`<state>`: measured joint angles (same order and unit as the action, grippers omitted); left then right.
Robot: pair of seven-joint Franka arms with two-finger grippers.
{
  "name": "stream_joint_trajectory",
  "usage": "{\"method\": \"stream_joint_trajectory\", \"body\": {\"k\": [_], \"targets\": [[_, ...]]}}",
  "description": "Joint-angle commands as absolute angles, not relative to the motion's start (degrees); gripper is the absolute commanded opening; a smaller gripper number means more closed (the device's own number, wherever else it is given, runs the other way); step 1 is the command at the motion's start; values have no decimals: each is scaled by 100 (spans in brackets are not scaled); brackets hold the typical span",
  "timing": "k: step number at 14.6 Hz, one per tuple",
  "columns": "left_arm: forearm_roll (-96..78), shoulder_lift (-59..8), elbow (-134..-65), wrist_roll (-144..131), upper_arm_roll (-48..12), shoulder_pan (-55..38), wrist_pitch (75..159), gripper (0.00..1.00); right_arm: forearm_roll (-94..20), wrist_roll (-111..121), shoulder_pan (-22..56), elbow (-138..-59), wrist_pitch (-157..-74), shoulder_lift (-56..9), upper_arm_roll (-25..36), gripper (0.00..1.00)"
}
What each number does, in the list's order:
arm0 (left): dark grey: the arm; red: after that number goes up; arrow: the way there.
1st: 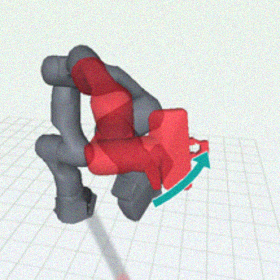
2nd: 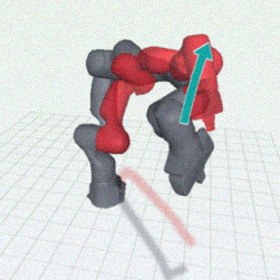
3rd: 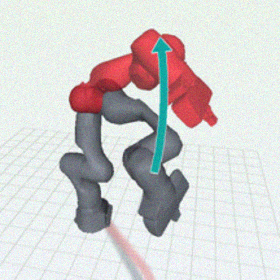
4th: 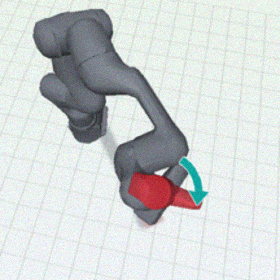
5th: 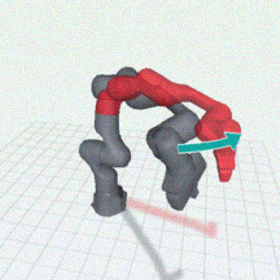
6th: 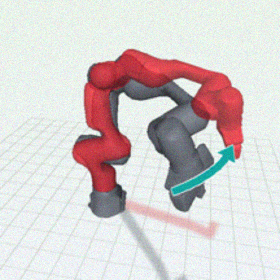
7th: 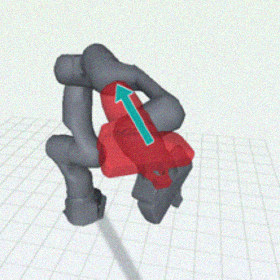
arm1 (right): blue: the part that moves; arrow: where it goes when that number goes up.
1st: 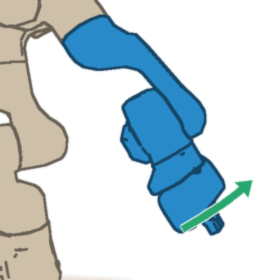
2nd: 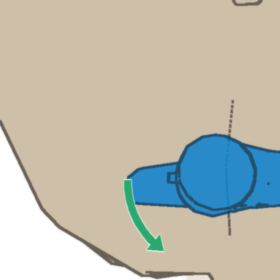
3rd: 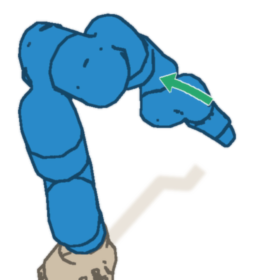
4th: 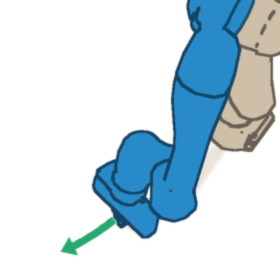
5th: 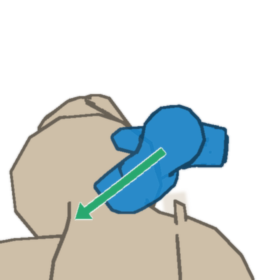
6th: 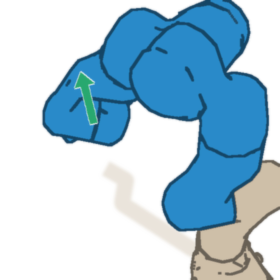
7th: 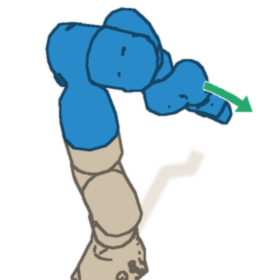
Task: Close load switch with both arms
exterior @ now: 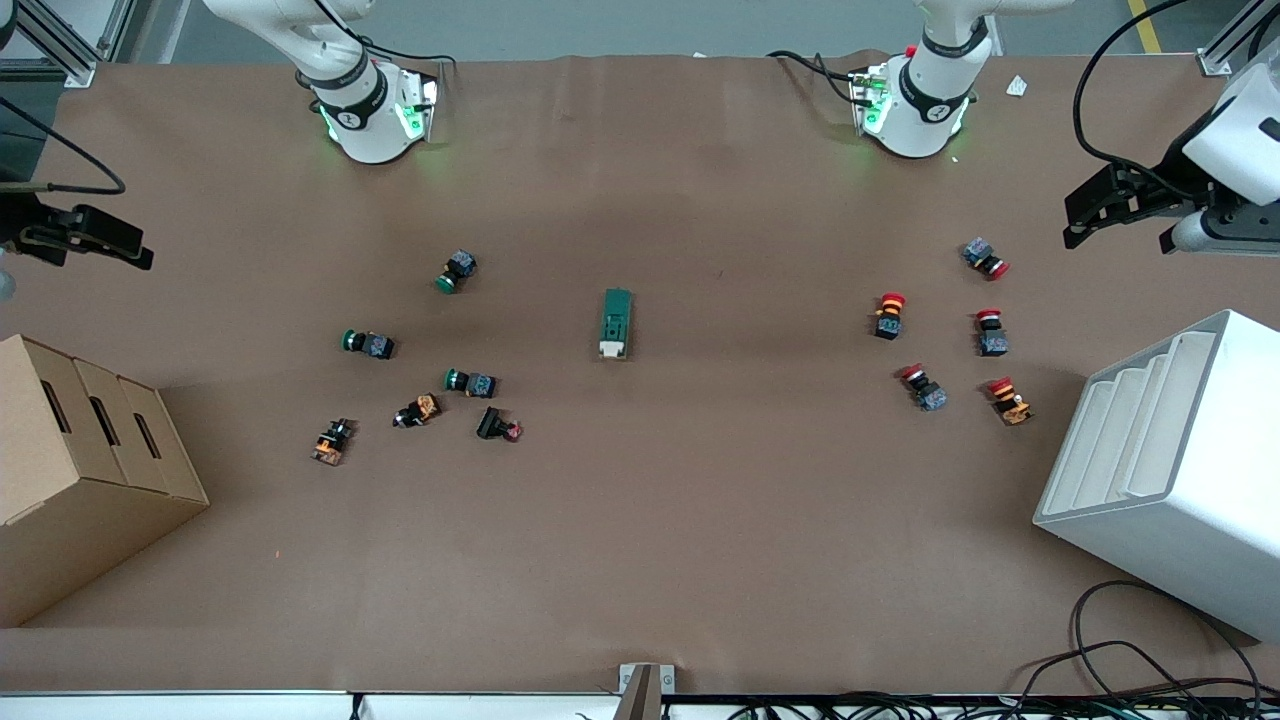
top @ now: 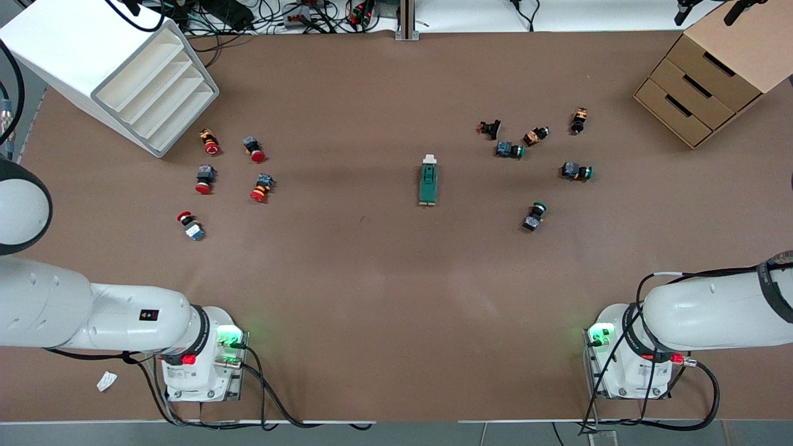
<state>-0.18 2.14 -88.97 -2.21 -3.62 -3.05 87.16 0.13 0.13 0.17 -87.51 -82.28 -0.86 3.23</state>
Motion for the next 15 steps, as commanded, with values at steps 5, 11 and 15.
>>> {"method": "stream_joint_trajectory", "body": {"k": [5,11,15], "targets": [[-44,597,-9343,-229,-378,-334,8807,100,149,-62,-193,-9254,-8279,658,141,100],[-44,536,-9141,-202,-343,-272,8745,100,149,-70,-185,-9273,-8279,703,141,100],[-44,527,-9114,-193,-334,-264,8745,100,149,-35,-106,-9264,-8262,721,141,100]]}}
